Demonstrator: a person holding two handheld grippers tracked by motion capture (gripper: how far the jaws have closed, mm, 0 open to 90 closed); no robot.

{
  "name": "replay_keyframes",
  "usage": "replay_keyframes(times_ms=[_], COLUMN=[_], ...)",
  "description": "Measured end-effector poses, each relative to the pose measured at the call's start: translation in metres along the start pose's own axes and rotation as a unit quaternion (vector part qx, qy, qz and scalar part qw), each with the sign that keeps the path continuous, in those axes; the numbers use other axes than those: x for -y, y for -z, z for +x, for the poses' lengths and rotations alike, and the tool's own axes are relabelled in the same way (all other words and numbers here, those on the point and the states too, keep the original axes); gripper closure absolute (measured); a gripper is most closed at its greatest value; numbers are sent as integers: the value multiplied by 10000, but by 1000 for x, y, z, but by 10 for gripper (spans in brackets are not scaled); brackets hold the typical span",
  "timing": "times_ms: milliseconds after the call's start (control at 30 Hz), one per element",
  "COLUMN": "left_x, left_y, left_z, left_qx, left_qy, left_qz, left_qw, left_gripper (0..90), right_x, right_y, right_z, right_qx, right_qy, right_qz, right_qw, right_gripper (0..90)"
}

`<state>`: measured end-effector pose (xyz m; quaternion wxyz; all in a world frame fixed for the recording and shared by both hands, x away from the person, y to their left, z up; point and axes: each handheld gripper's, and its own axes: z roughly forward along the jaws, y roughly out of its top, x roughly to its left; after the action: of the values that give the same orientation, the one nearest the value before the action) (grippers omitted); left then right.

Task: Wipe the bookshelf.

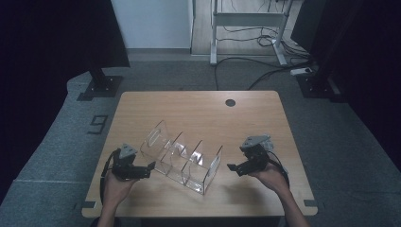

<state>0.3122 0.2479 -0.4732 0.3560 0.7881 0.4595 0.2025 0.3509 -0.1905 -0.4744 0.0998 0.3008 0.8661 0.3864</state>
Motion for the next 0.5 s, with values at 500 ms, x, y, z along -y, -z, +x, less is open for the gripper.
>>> replay_keyframes(times_ms=[500], left_x=[-12], left_y=[-27], left_z=[-14], left_qx=[193], left_qy=[-57], left_qz=[123], left_qw=[9997], left_gripper=[0], right_x=[-12], right_y=[-13], right_z=[19], right_qx=[-433], right_qy=[281], right_qz=[-211], right_qw=[9984], right_gripper=[95])
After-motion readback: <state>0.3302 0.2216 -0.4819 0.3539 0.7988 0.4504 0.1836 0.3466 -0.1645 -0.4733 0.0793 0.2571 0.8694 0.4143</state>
